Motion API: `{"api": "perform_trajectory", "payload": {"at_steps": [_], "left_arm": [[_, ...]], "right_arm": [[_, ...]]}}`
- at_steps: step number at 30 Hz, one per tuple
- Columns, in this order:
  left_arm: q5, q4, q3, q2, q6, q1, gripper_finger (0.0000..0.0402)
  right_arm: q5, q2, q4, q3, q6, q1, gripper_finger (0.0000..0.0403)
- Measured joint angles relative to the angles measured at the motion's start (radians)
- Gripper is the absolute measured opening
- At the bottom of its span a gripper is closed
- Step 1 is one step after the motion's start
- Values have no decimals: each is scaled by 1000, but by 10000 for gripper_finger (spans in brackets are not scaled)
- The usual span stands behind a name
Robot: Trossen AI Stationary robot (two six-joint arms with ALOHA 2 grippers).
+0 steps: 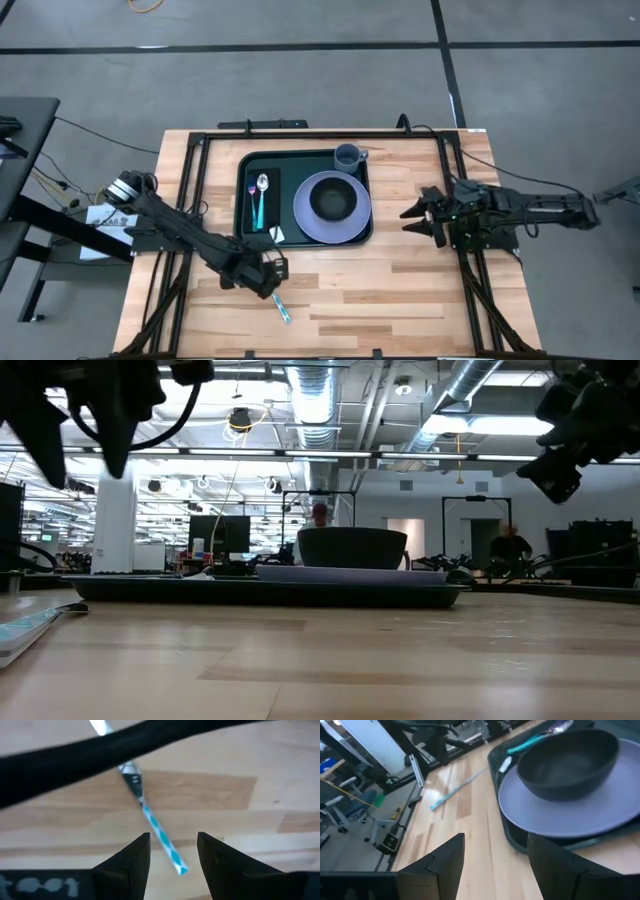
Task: Set up tray
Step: Put the blue table knife on the black table napkin to the right of the blue spoon
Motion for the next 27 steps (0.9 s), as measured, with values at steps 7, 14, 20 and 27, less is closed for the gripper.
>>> {"api": "perform_trajectory", "payload": {"at_steps": [7, 14, 20, 27], "left_arm": [[81, -4, 88, 129, -26, -1, 151], [161, 1, 150, 248, -49, -1, 151], [179, -13, 180, 330, -63, 2, 151], [196, -15, 182, 380, -63, 31, 151]], "right_arm": [[0, -114, -53, -14, 4, -10, 204], [0, -141, -75, -13, 5, -10, 204], [-1, -141, -72, -13, 7, -10, 204], [-1, -141, -72, -13, 8, -10, 204]]}}
